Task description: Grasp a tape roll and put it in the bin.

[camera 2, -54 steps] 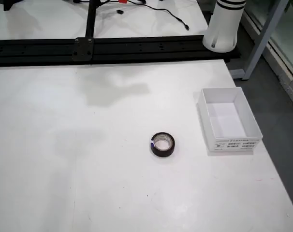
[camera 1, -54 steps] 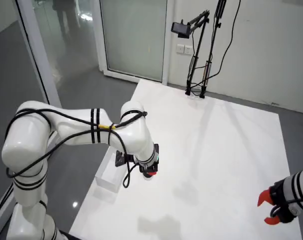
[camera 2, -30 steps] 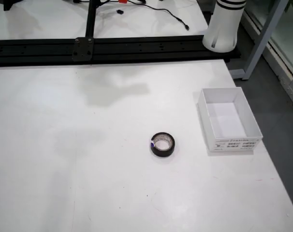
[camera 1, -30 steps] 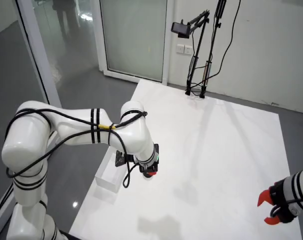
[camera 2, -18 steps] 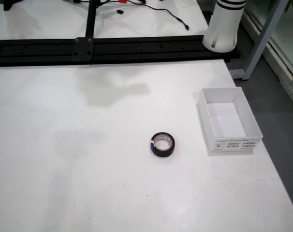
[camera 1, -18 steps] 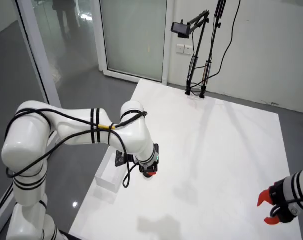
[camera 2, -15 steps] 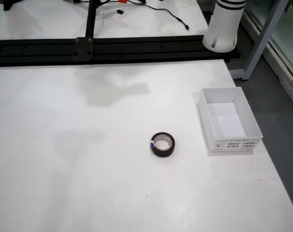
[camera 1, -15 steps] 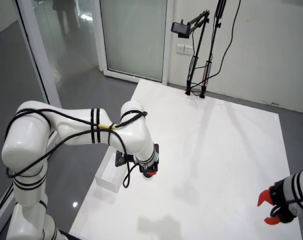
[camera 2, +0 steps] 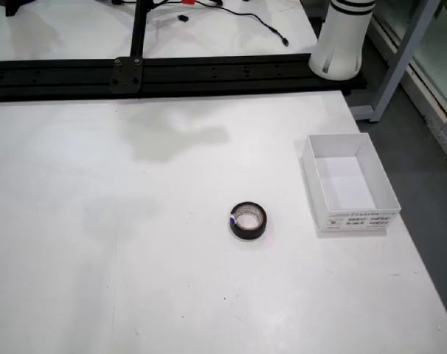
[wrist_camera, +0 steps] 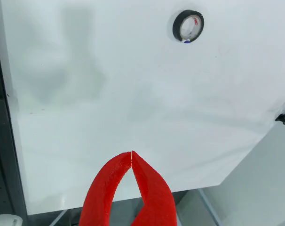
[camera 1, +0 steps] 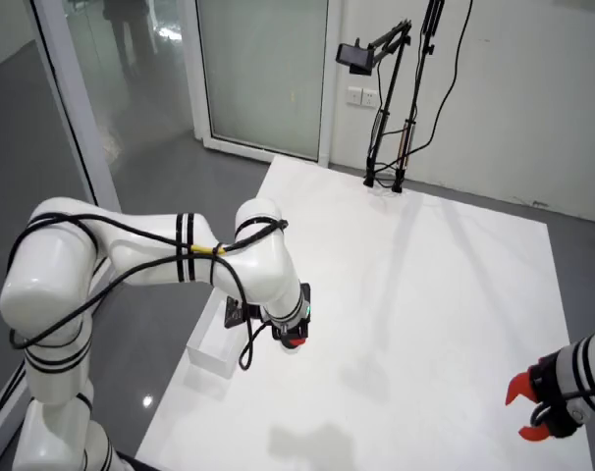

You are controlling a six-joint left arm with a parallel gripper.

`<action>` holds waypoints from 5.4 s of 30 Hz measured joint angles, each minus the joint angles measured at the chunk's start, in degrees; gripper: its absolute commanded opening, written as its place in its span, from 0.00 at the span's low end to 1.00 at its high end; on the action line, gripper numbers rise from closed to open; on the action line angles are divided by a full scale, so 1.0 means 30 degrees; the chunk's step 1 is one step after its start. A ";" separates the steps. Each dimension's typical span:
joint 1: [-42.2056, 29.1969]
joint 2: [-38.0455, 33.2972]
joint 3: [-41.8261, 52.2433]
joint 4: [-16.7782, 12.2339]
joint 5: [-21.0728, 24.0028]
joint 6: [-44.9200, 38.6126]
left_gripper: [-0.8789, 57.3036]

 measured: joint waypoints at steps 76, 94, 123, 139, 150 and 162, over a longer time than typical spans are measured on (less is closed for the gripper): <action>0.6485 0.9454 -0.0516 0.1670 -0.5847 -0.1067 0.36; 0.6896 1.1992 -0.2150 0.1870 -0.6807 -0.0818 0.37; 0.7573 1.4097 -0.4198 0.2015 -0.7091 -0.0315 0.27; 0.7823 1.4361 -0.4468 0.2054 -0.7146 -0.0193 0.14; 0.7843 1.4428 -0.4533 0.1991 -0.7070 -0.0170 0.00; 0.7675 1.4610 -0.4927 0.1770 -0.6653 -0.0152 0.00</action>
